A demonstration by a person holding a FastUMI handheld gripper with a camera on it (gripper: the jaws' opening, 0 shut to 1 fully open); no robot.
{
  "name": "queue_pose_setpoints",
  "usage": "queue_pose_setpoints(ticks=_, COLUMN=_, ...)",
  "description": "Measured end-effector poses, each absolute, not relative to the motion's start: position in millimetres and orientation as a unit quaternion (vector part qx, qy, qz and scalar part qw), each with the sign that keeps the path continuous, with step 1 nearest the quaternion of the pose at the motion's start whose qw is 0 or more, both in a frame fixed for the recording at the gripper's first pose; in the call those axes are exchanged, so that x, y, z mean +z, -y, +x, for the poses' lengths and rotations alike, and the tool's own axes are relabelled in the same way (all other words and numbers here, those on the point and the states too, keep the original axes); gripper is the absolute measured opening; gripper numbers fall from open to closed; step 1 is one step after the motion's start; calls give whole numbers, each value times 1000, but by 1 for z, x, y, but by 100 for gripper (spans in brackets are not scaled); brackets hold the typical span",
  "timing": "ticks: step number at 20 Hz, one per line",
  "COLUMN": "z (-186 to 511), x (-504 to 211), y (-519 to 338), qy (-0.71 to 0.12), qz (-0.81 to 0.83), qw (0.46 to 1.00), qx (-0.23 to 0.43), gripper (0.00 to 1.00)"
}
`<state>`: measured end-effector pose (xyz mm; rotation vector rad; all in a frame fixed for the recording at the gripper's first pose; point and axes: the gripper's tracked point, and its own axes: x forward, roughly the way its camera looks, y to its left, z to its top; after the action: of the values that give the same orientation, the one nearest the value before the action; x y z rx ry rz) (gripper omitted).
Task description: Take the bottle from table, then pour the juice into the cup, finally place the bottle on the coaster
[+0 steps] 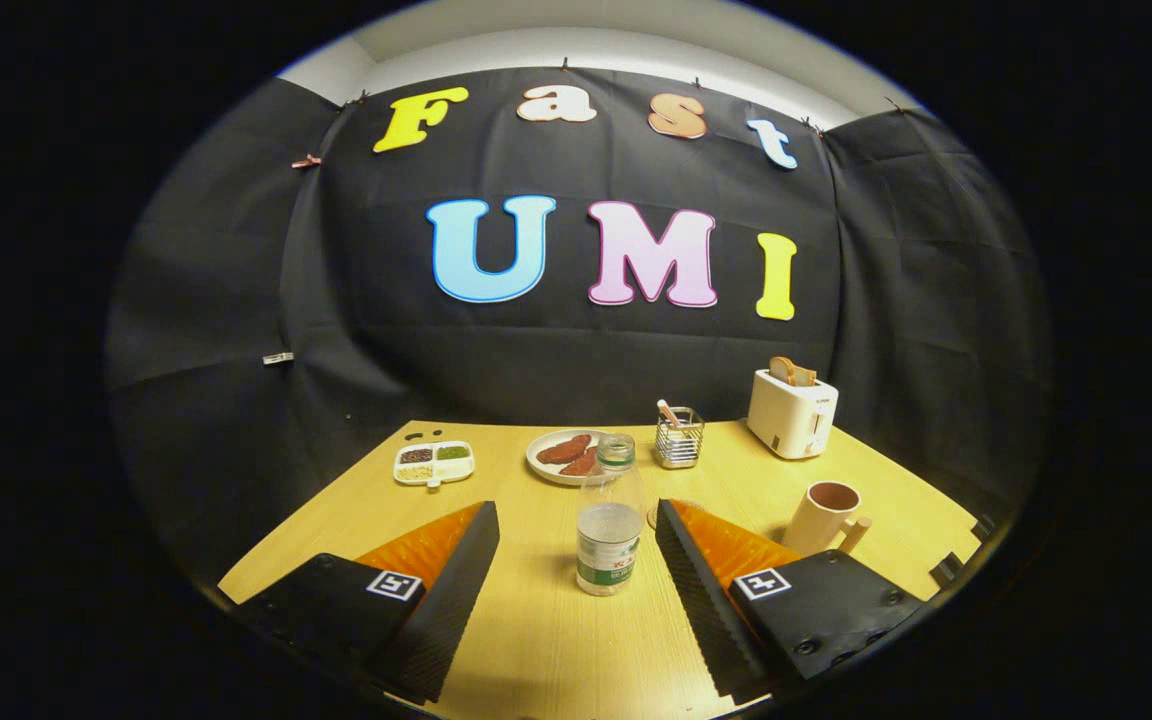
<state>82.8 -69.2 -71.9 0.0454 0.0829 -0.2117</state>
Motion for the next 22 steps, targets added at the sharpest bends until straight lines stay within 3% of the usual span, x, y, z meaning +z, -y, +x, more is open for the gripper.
queue_pose_setpoints(ticks=22, z=184, x=-167, y=109, qy=-74, qz=37, qw=979, qx=-184, gripper=97)
